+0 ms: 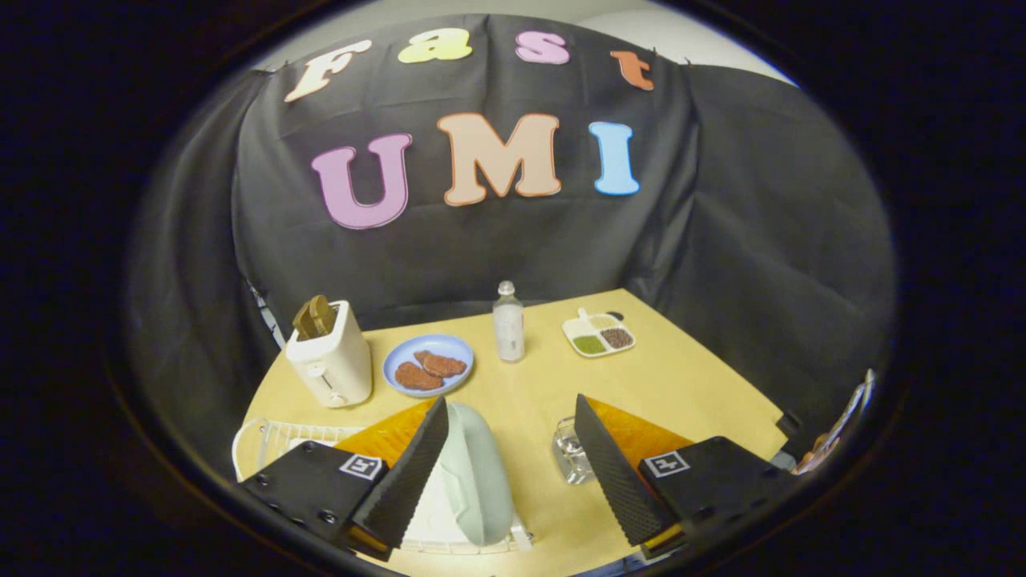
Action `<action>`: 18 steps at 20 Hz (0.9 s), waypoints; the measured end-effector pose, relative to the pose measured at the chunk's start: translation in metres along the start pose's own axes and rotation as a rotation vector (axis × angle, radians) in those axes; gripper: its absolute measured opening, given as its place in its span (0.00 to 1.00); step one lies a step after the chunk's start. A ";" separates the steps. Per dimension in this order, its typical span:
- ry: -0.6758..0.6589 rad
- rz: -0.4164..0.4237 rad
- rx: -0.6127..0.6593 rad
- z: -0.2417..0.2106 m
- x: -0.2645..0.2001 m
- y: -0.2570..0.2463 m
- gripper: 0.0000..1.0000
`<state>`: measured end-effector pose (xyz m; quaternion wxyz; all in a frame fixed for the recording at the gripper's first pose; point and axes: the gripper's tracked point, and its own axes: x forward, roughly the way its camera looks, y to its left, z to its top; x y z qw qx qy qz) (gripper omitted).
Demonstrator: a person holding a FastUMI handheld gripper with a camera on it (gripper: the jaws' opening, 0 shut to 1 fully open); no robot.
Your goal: Take the plate from the dish rack, then take the spoon from the basket and place it into the plate.
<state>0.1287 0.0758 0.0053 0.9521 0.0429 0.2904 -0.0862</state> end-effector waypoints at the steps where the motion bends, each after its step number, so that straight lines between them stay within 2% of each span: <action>1: 0.040 0.004 0.002 -0.008 0.004 0.003 1.00; 7: 0.226 -0.067 -0.054 -0.052 0.022 -0.006 1.00; 11: 0.286 -0.013 -0.008 -0.067 0.036 0.014 1.00; 18: 0.361 -0.012 -0.028 -0.091 0.053 0.036 1.00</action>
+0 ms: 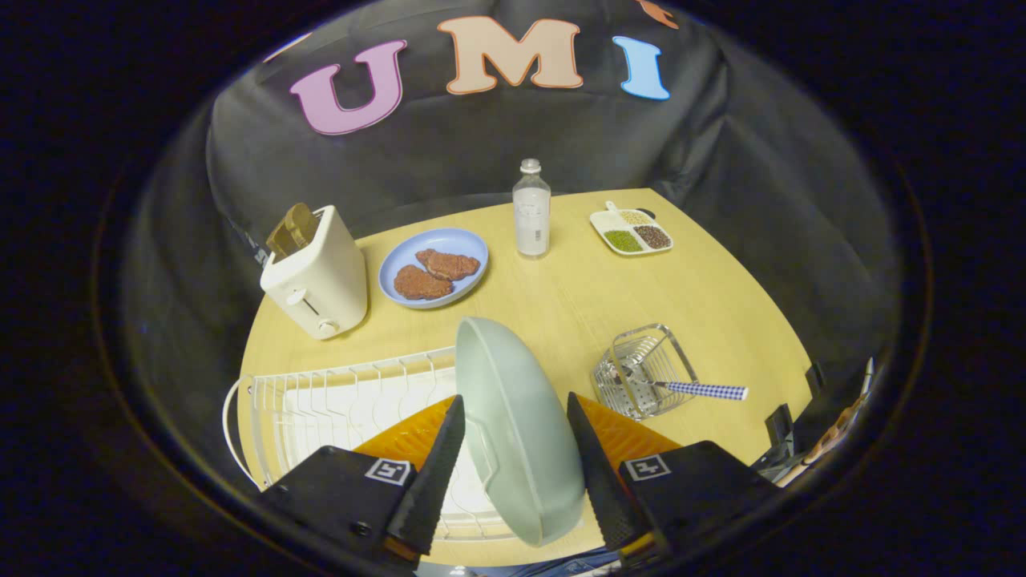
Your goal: Take the plate from the dish rack, then take the spoon from the basket and place it into the plate.
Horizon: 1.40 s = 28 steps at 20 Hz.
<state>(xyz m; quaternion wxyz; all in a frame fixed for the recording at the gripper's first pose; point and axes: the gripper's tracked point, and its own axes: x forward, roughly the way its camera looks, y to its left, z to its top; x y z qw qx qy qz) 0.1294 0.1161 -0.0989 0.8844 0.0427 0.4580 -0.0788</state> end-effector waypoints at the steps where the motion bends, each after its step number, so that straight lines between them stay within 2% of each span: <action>1: 0.008 -0.002 -0.003 -0.003 0.002 0.003 1.00; 3: 0.035 0.015 -0.010 -0.009 0.006 0.013 1.00; 7: 0.063 -0.002 -0.045 -0.024 0.011 0.018 1.00; 11: 0.143 -0.038 -0.168 -0.051 0.020 0.019 1.00; 12: 0.140 -0.071 -0.215 -0.051 0.022 0.012 1.00; 14: 0.145 -0.084 -0.266 -0.052 0.021 0.011 1.00; 22: 0.097 -0.086 -0.298 -0.043 0.006 0.004 1.00; 28: 0.078 -0.068 -0.263 -0.036 -0.003 0.000 1.00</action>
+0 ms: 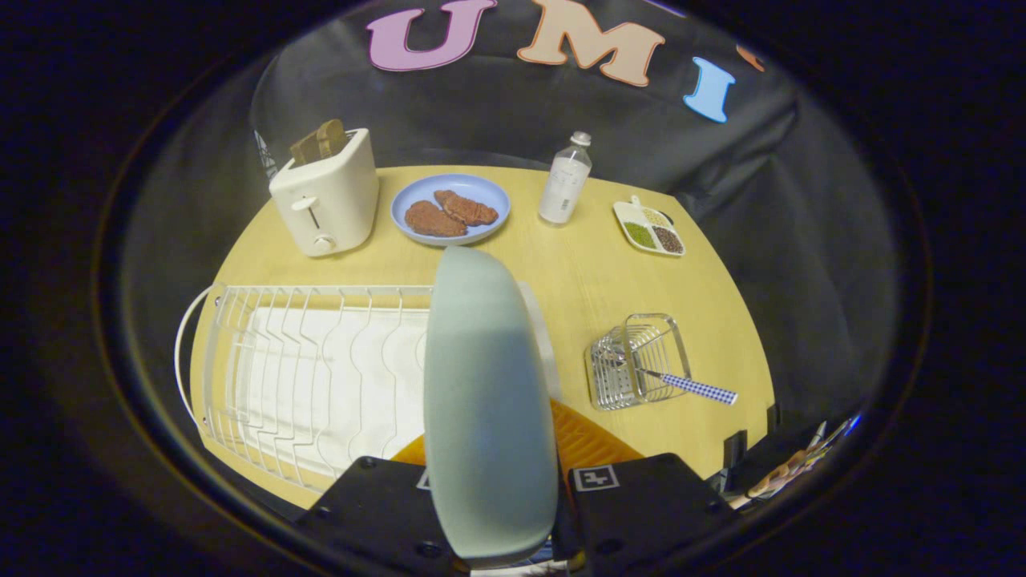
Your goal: Take the plate from the dish rack, then take the spoon from the basket and place it into the plate.
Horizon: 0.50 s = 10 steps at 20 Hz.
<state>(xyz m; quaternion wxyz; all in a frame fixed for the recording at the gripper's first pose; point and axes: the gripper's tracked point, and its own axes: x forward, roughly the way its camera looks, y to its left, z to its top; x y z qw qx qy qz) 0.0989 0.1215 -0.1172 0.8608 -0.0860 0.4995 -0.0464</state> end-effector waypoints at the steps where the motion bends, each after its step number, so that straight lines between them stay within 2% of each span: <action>1: 0.000 -0.007 0.004 0.001 0.002 -0.001 1.00; 5: 0.039 -0.068 -0.044 0.000 0.001 0.000 1.00; 7: 0.127 -0.097 -0.103 -0.006 0.002 0.000 1.00; 10: 0.210 -0.023 -0.094 -0.007 0.001 0.002 1.00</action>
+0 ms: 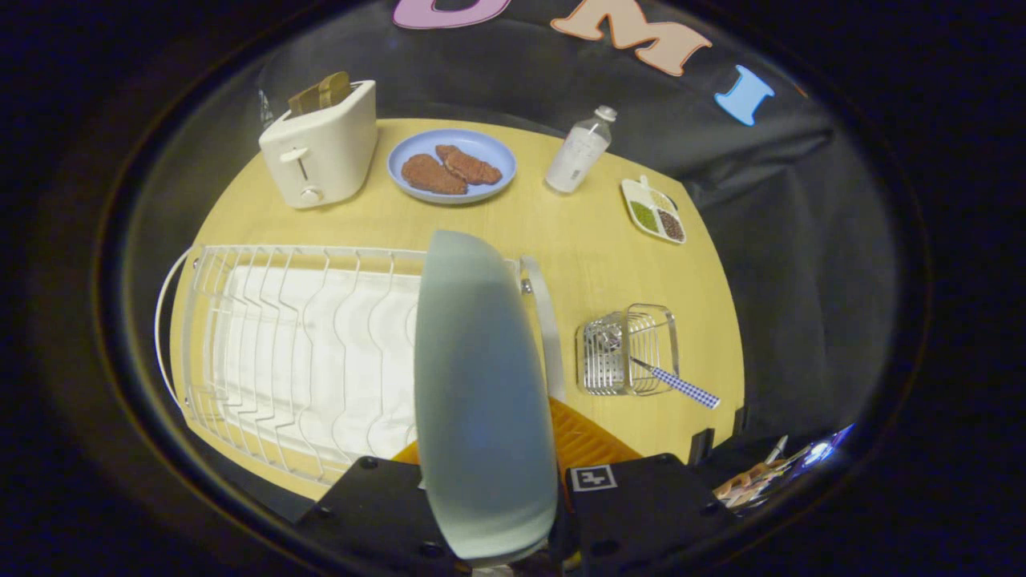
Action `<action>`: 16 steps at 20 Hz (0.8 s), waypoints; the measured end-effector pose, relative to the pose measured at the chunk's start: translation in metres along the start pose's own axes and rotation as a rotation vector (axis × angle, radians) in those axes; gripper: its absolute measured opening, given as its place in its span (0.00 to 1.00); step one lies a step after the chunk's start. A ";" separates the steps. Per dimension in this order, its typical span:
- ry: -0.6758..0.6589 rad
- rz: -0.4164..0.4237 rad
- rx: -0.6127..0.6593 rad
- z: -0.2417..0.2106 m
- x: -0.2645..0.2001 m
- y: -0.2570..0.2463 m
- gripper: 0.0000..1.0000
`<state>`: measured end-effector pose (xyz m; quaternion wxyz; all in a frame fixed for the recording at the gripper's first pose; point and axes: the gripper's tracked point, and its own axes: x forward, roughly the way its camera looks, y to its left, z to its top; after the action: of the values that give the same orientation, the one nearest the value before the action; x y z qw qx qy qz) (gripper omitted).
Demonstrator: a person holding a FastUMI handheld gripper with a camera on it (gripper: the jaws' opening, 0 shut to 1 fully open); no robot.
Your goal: Take the plate from the dish rack, then take the spoon from the basket and place it into the plate.
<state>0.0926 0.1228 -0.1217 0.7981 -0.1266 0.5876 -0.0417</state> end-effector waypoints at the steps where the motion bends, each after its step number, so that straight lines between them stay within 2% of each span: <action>1: 0.005 0.040 0.025 0.001 0.001 -0.002 1.00; 3: 0.007 0.092 0.039 0.002 0.001 -0.004 1.00; 7: -0.011 0.074 0.010 0.003 0.000 -0.006 1.00; 9: -0.039 0.047 -0.022 0.011 -0.002 -0.010 1.00; 11: -0.050 -0.027 -0.093 0.016 -0.010 -0.030 1.00; 16: -0.149 0.013 -0.015 0.028 -0.057 -0.040 1.00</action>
<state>0.1052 0.1011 -0.0509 0.8389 -0.1312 0.5277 -0.0226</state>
